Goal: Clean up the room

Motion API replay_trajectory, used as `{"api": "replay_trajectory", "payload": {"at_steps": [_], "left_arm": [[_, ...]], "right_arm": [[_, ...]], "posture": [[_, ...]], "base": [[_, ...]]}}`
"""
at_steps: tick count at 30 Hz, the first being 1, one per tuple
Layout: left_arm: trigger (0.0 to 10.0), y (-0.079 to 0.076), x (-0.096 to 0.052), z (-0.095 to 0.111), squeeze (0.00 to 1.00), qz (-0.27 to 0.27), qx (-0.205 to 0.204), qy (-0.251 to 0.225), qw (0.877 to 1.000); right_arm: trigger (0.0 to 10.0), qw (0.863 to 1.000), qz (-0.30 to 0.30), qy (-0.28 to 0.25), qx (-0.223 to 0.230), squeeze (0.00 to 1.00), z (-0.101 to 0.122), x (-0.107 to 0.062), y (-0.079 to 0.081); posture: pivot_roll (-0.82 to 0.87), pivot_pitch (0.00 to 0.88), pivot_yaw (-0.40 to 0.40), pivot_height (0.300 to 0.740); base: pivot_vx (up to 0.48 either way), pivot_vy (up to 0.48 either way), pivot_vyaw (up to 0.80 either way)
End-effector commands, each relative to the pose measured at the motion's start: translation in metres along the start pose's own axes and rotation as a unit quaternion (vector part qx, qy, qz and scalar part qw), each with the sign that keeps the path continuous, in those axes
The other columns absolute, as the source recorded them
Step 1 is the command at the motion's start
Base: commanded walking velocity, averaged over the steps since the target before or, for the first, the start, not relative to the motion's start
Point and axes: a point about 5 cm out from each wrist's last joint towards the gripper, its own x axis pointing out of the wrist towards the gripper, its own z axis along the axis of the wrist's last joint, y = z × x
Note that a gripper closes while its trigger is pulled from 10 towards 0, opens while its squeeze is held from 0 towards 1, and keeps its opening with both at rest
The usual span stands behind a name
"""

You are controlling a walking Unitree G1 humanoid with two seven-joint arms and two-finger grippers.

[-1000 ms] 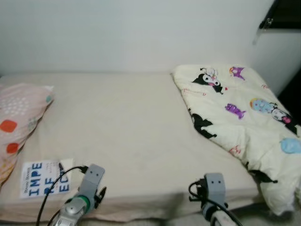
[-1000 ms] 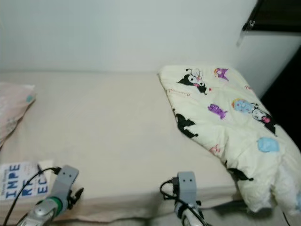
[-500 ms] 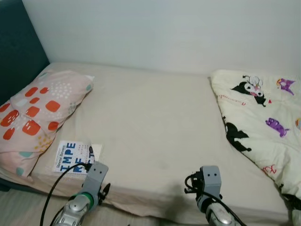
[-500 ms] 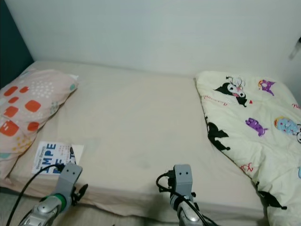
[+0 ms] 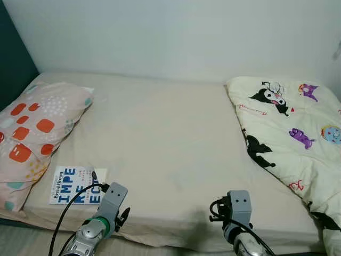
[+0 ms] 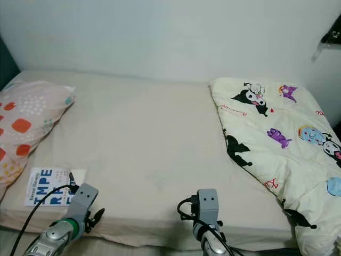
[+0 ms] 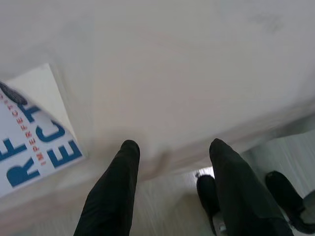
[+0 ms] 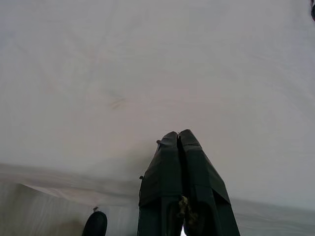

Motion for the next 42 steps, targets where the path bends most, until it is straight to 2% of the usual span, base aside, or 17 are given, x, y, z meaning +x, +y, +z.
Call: {"api": "replay_trajectory", "payload": {"at_steps": [1,11,25,42], "left_arm": [[10.0,-0.0036,-0.0016,-0.0057,0.0,-0.007,0.014,0.005,1.0],[10.0,-0.008,-0.0014,-0.0049,0.0,-0.023,0.027,-0.003,0.999],[10.0,-0.0098,-0.0016,-0.0059,0.0,-0.026,0.027,-0.005,0.999],[10.0,-0.0113,-0.0006,-0.0051,0.0,-0.027,0.026,-0.005,0.999]], "right_arm": [[10.0,1.0,-0.004,0.008,0.003,0.0,-0.0045,-0.0022,-0.0016],[10.0,1.0,-0.002,0.008,-0.001,0.0,-0.0049,-0.0029,-0.003],[10.0,1.0,0.0,0.009,-0.002,0.0,-0.0061,-0.004,-0.0044],[10.0,1.0,-0.003,0.01,-0.003,0.0,-0.0059,-0.004,-0.0061]], "posture": [[-0.04,0.036,0.013,0.74],[-0.05,0.028,0.011,0.74],[-0.05,0.03,0.007,0.74],[-0.05,0.033,0.003,0.74]], "base": [[0.0,0.0,0.0],[0.0,-0.355,0.0],[0.0,-0.48,0.0],[0.0,-0.345,0.0]]}}
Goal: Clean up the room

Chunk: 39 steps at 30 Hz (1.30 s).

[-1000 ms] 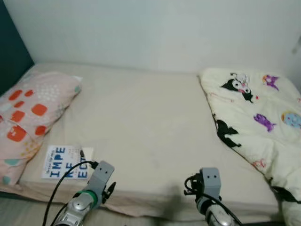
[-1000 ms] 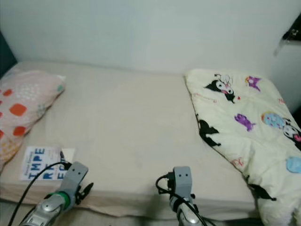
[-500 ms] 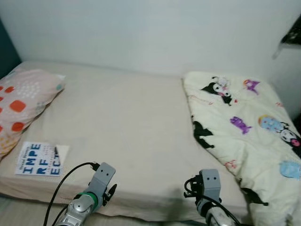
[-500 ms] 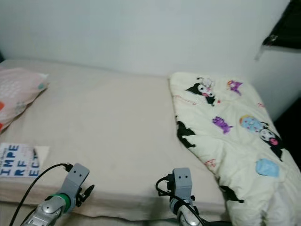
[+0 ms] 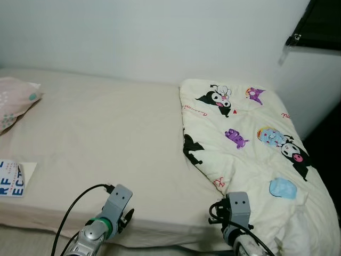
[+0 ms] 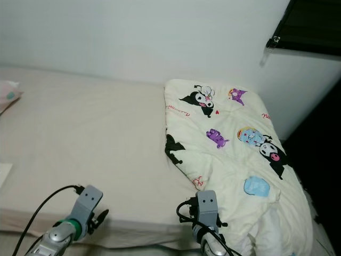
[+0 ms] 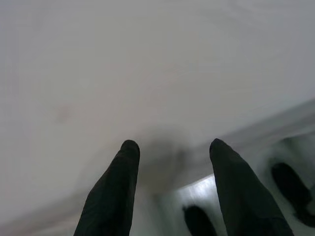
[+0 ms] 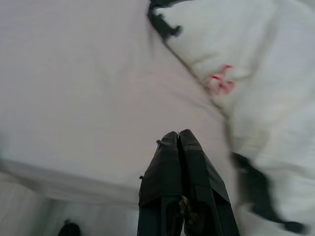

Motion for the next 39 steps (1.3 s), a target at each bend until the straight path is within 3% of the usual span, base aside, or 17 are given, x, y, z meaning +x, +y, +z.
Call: {"api": "replay_trajectory", "payload": {"at_steps": [1,27,39], "left_arm": [[10.0,-0.0039,-0.0002,-0.0029,0.0,-0.007,0.001,0.007,1.0],[10.0,-0.0013,-0.0001,-0.0025,0.0,-0.001,-0.001,0.006,1.0],[10.0,0.0017,-0.0006,0.0048,0.0,0.005,0.019,-0.024,1.0]], "right_arm": [[10.0,1.0,-0.01,0.01,0.001,0.0,-0.0044,-0.0029,-0.0054],[10.0,1.0,-0.01,0.008,0.003,0.0,-0.0048,-0.0033,-0.0044],[10.0,1.0,-0.022,-0.003,0.009,0.0,-0.0027,-0.0036,-0.0053]], "posture": [[-0.05,0.033,0.002,0.74],[-0.05,0.038,0.009,0.74],[-0.05,0.051,0.01,0.74]], "base": [[0.0,-0.285,0.0],[0.0,-0.011,0.0],[0.0,0.0,0.0]]}}
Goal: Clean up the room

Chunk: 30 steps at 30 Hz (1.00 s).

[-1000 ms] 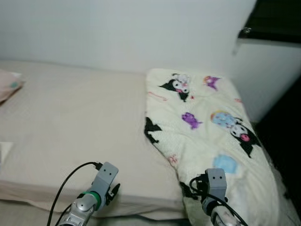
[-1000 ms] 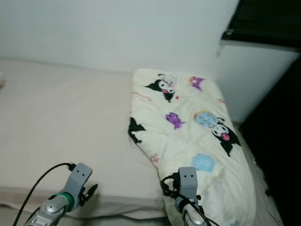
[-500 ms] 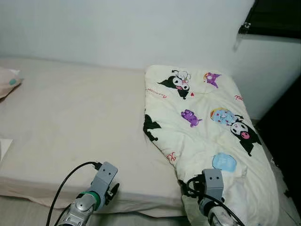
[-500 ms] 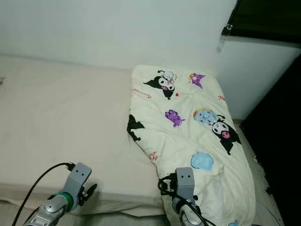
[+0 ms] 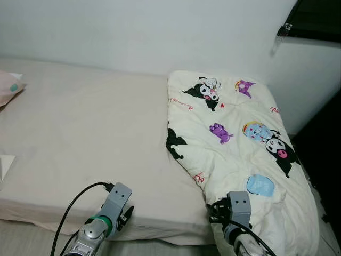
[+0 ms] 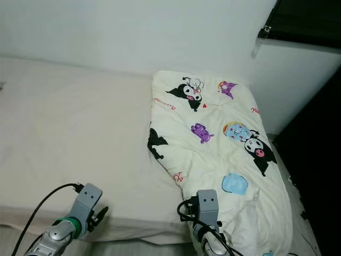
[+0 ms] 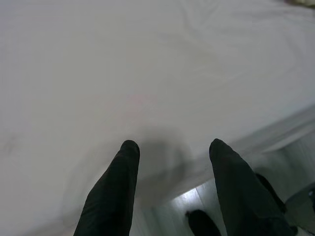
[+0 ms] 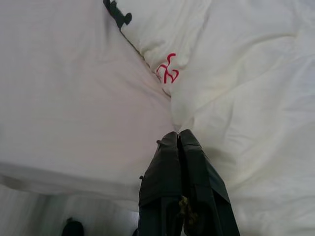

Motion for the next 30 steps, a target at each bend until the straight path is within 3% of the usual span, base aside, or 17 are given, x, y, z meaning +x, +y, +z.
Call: {"api": "replay_trajectory", "payload": {"at_steps": [1,6,7,14,16,18,20,30], "left_arm": [[10.0,-0.001,-0.002,-0.001,0.0,-0.004,0.017,-0.008,1.0],[10.0,0.002,0.002,0.025,0.0,-0.011,0.027,-0.067,0.997],[10.0,0.0,0.006,0.054,0.0,-0.024,0.017,-0.12,0.992],[10.0,-0.002,0.007,0.067,0.0,-0.031,0.012,-0.144,0.989],[10.0,-0.024,0.01,0.097,0.0,-0.068,-0.017,-0.186,0.98],[10.0,-0.024,0.01,0.097,0.0,-0.068,-0.017,-0.186,0.98],[10.0,-0.038,0.009,0.111,0.0,-0.094,-0.028,-0.206,0.974],[10.0,-0.044,0.006,0.108,0.0,-0.105,-0.02,-0.199,0.974]], "right_arm": [[10.0,1.0,-0.02,-0.005,0.006,0.0,-0.001,-0.004,-0.008],[10.0,0.998,-0.038,-0.054,-0.001,0.0,0.018,0.0,-0.017],[10.0,0.994,-0.049,-0.095,0.003,0.0,0.039,0.006,-0.022],[10.0,0.992,-0.053,-0.111,0.004,0.0,0.047,0.008,-0.023],[10.0,0.99,-0.055,-0.133,0.015,0.0,0.06,0.012,-0.02],[10.0,0.99,-0.055,-0.133,0.015,0.0,0.06,0.012,-0.02],[10.0,0.988,-0.057,-0.141,0.019,0.0,0.064,0.013,-0.018],[10.0,0.989,-0.064,-0.132,0.014,0.0,0.061,0.009,-0.024]], "posture": [[-0.05,0.053,0.011,0.74],[-0.05,0.057,0.011,0.74],[-0.06,0.058,0.011,0.74],[-0.06,0.058,0.011,0.74],[-0.07,0.055,0.015,0.731],[-0.07,0.055,0.015,0.731],[-0.06,0.056,0.016,0.721],[-0.07,0.049,0.016,0.691]], "base": [[0.0,0.0,0.0],[0.0,0.0,0.0],[0.0,0.0,0.0],[0.0,0.0,0.0],[0.0,0.0,0.0],[0.0,0.0,0.0],[0.0,0.0,0.0],[0.0,0.0,0.0]]}}
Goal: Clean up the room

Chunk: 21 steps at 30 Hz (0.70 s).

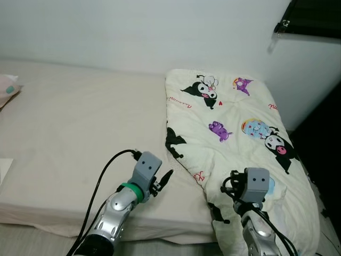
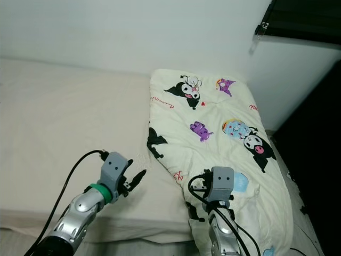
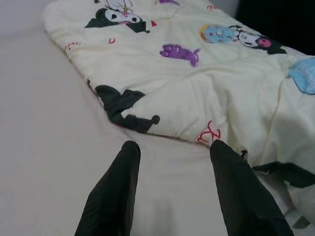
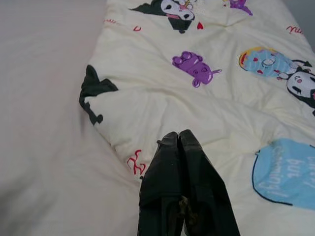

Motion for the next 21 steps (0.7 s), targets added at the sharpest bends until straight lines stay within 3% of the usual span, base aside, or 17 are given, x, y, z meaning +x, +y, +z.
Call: {"api": "replay_trajectory", "payload": {"at_steps": [1,21], "left_arm": [[10.0,-0.0048,-0.0017,-0.0046,0.0,-0.009,-0.003,0.012,1.0],[10.0,-0.0071,-0.0057,-0.0066,0.0,-0.014,-0.004,0.026,1.0]], "right_arm": [[10.0,1.0,-0.014,0.011,0.004,0.0,-0.0041,-0.0043,-0.0066],[10.0,1.0,-0.016,0.012,0.002,0.0,-0.0009,-0.0033,-0.0092]], "posture": [[-0.07,0.046,0.016,0.681],[-0.07,0.032,0.016,0.616]], "base": [[0.0,0.0,0.0],[0.0,0.0,0.0]]}}
